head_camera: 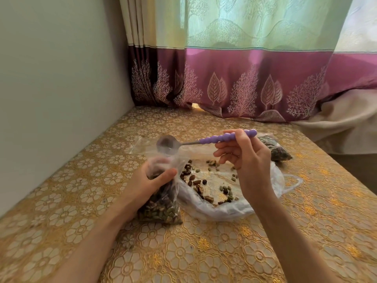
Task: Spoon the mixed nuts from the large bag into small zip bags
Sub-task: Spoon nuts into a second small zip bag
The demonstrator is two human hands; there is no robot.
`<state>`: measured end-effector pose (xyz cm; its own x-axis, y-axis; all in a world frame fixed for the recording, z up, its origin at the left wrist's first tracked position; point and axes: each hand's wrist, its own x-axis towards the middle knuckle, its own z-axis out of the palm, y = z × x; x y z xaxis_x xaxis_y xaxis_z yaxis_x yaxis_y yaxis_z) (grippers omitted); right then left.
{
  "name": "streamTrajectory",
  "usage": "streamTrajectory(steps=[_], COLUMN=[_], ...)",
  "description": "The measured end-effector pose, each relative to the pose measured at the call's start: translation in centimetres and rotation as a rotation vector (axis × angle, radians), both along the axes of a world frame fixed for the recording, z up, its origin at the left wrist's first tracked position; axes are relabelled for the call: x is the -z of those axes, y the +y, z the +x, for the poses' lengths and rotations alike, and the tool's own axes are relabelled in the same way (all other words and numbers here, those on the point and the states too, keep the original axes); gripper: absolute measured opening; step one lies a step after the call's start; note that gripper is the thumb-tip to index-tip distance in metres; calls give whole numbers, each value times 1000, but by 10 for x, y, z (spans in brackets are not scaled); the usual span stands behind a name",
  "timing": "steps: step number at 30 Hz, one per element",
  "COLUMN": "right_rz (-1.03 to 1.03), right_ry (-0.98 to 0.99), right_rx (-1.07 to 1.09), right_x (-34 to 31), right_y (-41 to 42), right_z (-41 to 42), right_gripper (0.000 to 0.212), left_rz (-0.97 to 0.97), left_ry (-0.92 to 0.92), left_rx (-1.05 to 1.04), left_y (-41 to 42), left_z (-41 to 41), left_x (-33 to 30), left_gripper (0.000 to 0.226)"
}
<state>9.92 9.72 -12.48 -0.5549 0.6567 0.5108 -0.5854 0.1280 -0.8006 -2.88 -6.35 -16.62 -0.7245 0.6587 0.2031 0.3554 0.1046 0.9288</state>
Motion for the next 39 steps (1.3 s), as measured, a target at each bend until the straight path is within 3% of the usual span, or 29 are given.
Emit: streamTrajectory(steps=[6, 10, 12, 18, 24, 30, 39], right_rz=[-135, -75, 27, 96, 82, -52, -176], right_ry=[66, -97, -216, -353, -429, -438, -391], right_rx=[85, 239, 302, 383, 252, 107, 180], right_x=[5, 16, 23, 35, 39, 34, 30], right_y=[3, 10, 14, 21, 18, 12, 18], right_z=[-1, -4, -6, -10, -14, -13, -6], right_gripper=[31, 30, 32, 33, 39, 53, 40], left_rz=[133, 188, 193, 174, 157, 149, 25], left_ry=[-11, -8, 12, 51, 69, 58, 33], left_rx=[-177, -242, -254, -254, -250, -230, -135], left_y=[-5, -5, -4, -3, -2, -3, -3], left_z=[-7, -8, -8, -9, -8, -7, -5], left_x=[0, 1, 2, 4, 2, 2, 0], left_gripper=[83, 52, 47, 50, 46, 74, 85])
